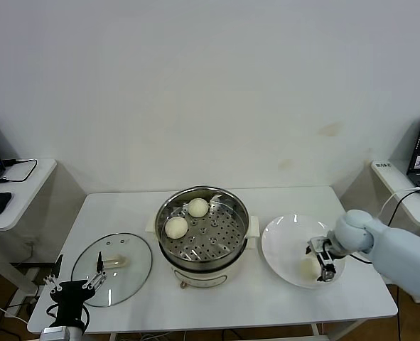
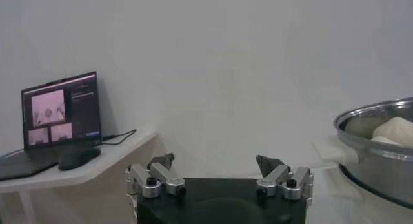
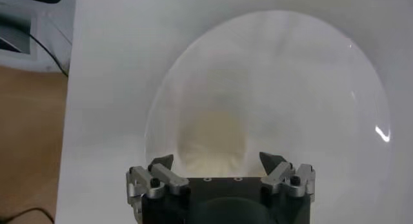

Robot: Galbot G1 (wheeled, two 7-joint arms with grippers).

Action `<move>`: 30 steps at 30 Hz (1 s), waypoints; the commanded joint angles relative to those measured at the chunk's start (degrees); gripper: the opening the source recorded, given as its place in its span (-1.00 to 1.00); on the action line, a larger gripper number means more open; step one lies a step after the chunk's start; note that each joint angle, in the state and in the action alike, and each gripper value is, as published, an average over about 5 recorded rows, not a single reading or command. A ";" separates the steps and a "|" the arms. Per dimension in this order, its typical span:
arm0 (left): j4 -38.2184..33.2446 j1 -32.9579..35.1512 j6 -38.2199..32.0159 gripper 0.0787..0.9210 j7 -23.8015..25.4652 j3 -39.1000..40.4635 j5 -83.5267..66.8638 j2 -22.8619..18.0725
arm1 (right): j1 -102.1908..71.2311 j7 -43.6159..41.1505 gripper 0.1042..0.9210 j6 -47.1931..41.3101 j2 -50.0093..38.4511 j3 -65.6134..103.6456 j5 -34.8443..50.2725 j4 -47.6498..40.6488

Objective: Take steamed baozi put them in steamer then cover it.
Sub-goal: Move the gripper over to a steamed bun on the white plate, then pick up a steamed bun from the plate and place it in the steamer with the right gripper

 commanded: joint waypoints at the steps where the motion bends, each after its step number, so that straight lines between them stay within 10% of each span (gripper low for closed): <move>1: -0.06 -0.03 0.02 0.77 -0.02 0.00 0.03 -0.04 | -1.14 0.39 0.70 -0.69 1.49 0.79 -0.54 -0.78; 30: -1.28 0.03 0.09 0.77 -0.03 -0.17 -0.31 0.45 | 19.64 -3.46 0.16 -1.81 -1.78 -4.77 8.46 1.96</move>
